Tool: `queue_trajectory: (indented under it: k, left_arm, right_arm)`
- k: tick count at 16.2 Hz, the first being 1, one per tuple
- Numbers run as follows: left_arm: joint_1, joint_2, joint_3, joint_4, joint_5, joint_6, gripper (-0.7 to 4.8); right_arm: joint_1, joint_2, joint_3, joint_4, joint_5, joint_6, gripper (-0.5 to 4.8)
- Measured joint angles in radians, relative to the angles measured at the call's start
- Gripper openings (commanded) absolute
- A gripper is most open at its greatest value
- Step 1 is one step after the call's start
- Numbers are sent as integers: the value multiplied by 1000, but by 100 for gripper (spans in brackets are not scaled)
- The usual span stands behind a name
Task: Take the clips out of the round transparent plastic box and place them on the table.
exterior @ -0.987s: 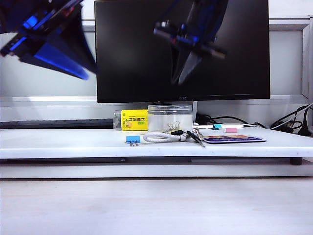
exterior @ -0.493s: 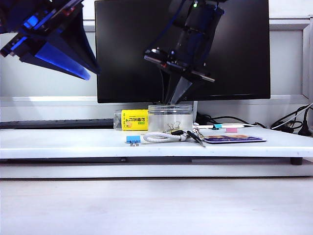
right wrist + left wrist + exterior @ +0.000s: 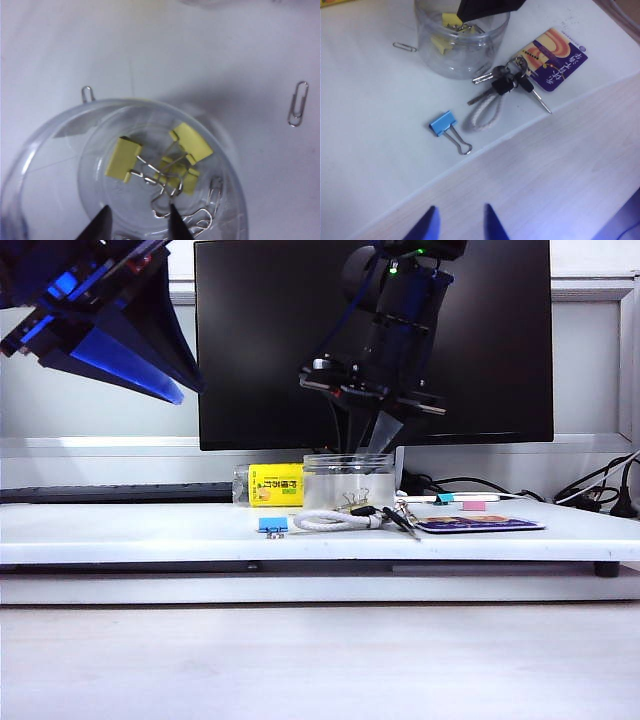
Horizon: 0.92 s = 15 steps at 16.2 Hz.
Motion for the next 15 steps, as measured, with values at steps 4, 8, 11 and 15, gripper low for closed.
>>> queue_trajectory:
  k: [4,8,11,15]
  left_arm:
    - [0,0,0,-1,11,0,125]
    - [0,0,0,-7,23,0,125]
    - [0,0,0,-8,23,0,125]
    - [0,0,0,-8,23,0,125]
  right_arm:
    - [0,23,1,0,1,0,149]
    - [1,23,1,-8,71,-22,149]
    - [2,23,1,-45,123,-46,149]
    - [2,29,14,-90,153,-47,149]
